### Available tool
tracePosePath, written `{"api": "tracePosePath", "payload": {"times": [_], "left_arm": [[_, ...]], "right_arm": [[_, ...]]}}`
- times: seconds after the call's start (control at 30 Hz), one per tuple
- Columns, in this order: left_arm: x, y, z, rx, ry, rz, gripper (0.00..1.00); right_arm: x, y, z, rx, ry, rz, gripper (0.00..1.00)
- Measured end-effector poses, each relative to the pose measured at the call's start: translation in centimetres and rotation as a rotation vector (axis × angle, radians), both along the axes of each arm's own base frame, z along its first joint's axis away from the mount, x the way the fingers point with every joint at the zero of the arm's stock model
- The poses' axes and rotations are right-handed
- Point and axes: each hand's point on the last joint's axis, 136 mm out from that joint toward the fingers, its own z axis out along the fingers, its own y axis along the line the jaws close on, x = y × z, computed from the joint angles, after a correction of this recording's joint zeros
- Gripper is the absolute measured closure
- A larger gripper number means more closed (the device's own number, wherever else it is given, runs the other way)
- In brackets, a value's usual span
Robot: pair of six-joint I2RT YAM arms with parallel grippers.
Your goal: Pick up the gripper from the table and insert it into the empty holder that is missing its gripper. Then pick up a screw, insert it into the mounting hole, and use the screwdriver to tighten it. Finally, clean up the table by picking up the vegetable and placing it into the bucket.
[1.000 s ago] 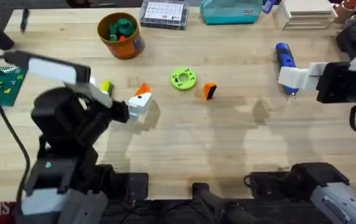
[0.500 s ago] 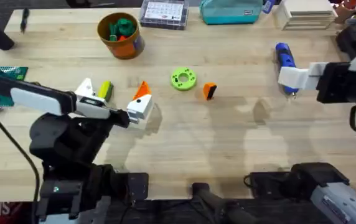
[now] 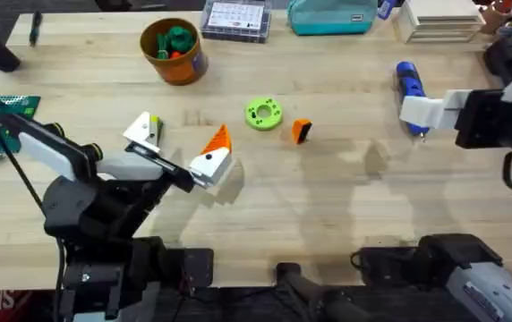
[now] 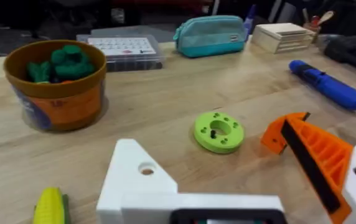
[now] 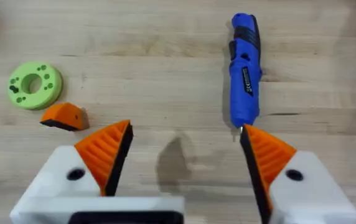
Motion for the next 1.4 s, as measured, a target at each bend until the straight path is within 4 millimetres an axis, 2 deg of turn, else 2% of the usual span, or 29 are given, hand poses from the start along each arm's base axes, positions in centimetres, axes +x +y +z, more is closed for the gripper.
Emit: {"api": "tracePosePath", "payload": {"times": [0.2, 0.8, 1.07, 1.23, 1.4], "left_arm": [[-1.0, -1.4, 0.7, -0.023, -0.024, -0.096, 0.003], [-3.8, -4.7, 0.5, -0.053, -0.013, -0.34, 0.003], [-4.3, -5.1, 0.5, -0.033, -0.03, -0.378, 0.004], [-4.3, -5.1, 0.5, -0.017, -0.044, -0.381, 0.005], [-4.3, -5.1, 0.5, 0.014, -0.07, -0.386, 0.006]], "right_arm": [[0.0, 0.0, 0.0, 0.0, 0.0, 0.0, 0.008], [0.0, 0.0, 0.0, 0.0, 0.0, 0.0, 0.008], [0.0, 0.0, 0.0, -0.002, 0.0, -0.001, 0.008], [-0.1, -1.4, -0.1, -0.114, 0.006, 0.0, 0.008], [-1.0, -2.0, -0.9, -0.17, 0.06, 0.003, 0.008]]}}
